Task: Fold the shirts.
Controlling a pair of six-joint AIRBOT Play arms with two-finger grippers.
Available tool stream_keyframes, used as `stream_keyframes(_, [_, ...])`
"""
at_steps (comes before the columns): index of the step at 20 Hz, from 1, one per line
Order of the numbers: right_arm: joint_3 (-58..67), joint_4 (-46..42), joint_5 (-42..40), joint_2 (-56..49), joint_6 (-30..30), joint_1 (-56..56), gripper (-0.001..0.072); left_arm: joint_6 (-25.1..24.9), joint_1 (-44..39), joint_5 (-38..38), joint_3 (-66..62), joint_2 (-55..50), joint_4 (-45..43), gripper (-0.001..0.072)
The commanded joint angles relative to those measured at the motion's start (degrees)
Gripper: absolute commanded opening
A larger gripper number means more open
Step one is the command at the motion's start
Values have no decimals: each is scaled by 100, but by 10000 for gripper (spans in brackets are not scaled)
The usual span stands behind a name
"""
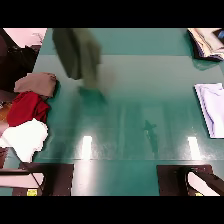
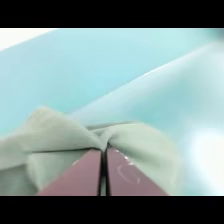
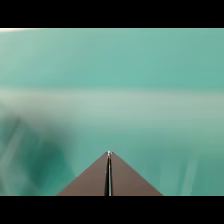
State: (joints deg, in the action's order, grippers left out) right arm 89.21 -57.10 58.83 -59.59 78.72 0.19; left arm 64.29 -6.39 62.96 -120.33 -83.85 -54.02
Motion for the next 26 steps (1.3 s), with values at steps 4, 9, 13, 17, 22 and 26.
stream_keyframes(4, [761, 9, 83, 4, -81, 4, 16, -627, -1130, 774, 269, 1381, 857, 23])
stream_keyframes(9, [756, 11, 728, 4, -81, 4, 16, -597, -1167, 999, 2177, 1180, 643, 24])
stream_keyframes(13, [754, 9, 909, 4, -81, 4, 16, 114, -1126, 667, 3303, 610, -297, 416])
stream_keyframes(17, [754, 7, 935, 4, -81, 4, 16, 1272, -328, 1279, 3215, 538, -1086, 622])
stream_keyframes(22, [752, -7, 1012, 4, -81, 4, 16, 1392, 1088, 1886, 3906, 1220, -1104, 621])
stream_keyframes(26, [752, -7, 1032, 2, -83, 4, 16, 1392, 1996, 1845, 5230, 1727, -1108, 622])
